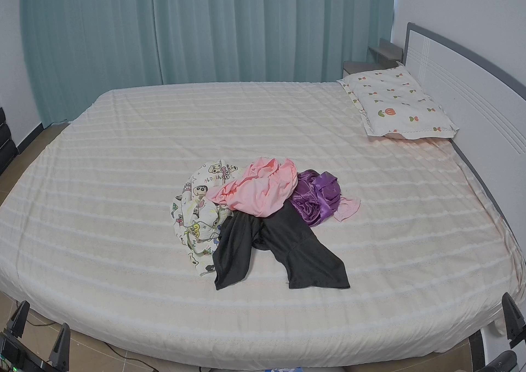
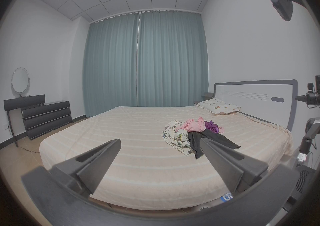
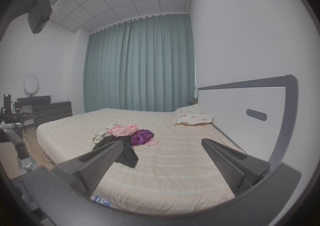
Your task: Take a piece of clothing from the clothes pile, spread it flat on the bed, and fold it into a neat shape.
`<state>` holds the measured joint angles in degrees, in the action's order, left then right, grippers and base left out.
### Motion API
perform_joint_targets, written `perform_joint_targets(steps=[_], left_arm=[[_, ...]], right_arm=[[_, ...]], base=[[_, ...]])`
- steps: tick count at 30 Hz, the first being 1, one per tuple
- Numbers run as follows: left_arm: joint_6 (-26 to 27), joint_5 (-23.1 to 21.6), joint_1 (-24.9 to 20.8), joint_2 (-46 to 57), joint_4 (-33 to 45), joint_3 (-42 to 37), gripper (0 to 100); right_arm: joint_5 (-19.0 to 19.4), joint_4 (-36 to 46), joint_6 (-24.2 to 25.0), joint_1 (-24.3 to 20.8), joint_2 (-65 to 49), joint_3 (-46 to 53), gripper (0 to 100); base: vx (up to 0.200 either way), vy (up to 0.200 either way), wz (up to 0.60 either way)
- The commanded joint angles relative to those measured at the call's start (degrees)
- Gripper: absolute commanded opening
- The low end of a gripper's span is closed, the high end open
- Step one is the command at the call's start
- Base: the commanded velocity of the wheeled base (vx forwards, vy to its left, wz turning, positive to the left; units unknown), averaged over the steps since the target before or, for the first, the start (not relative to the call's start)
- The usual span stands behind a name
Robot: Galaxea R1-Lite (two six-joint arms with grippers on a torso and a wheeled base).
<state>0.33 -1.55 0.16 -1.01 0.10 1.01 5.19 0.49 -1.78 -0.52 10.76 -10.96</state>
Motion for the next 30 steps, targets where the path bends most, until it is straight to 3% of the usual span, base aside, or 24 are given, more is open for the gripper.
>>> perform_joint_targets(steps=[1, 5, 6, 7, 10, 16, 22, 30], left_arm=[[0.55, -0.21, 0.02, 1.01, -0.19, -0.84, 100], [0.55, -0.21, 0.02, 0.92, -0.19, -0.84, 100], [0.55, -0.21, 0.02, 0.92, -0.19, -0.84, 100], [0.55, -0.21, 0.02, 0.92, -0.19, -0.84, 100], [0.46, -0.12, 0.02, 0.92, -0.10, -0.84, 100], [0.29, -0.12, 0.02, 0.92, -0.01, -0.84, 100], [0.46, -0.21, 0.02, 0.92, -0.01, -0.75, 100], [0.46, -0.21, 0.02, 0.92, -0.01, -0.84, 100]], right_arm=[[9.05, -4.97, 2.57, -1.94, 37.66, -7.50, 100], [9.57, -12.70, 11.71, -8.26, 54.80, -9.87, 100], [9.57, -12.70, 11.71, -8.26, 54.80, -9.87, 100], [9.57, -17.45, 16.63, -10.99, 62.54, -11.01, 100], [9.13, -24.13, 21.03, -14.24, 72.38, -13.12, 100], [7.38, -33.18, 24.81, -18.20, 88.55, -16.55, 100], [3.24, -42.15, 30.70, -23.12, 104.99, -22.18, 100], [-2.38, -44.17, 31.22, -25.32, 118.00, -30.96, 100]], base=[[0.000, 0.000, 0.00], [0.000, 0.000, 0.00], [0.000, 0.000, 0.00], [0.000, 0.000, 0.00], [0.000, 0.000, 0.00], [0.000, 0.000, 0.00], [0.000, 0.000, 0.00], [0.000, 0.000, 0.00]])
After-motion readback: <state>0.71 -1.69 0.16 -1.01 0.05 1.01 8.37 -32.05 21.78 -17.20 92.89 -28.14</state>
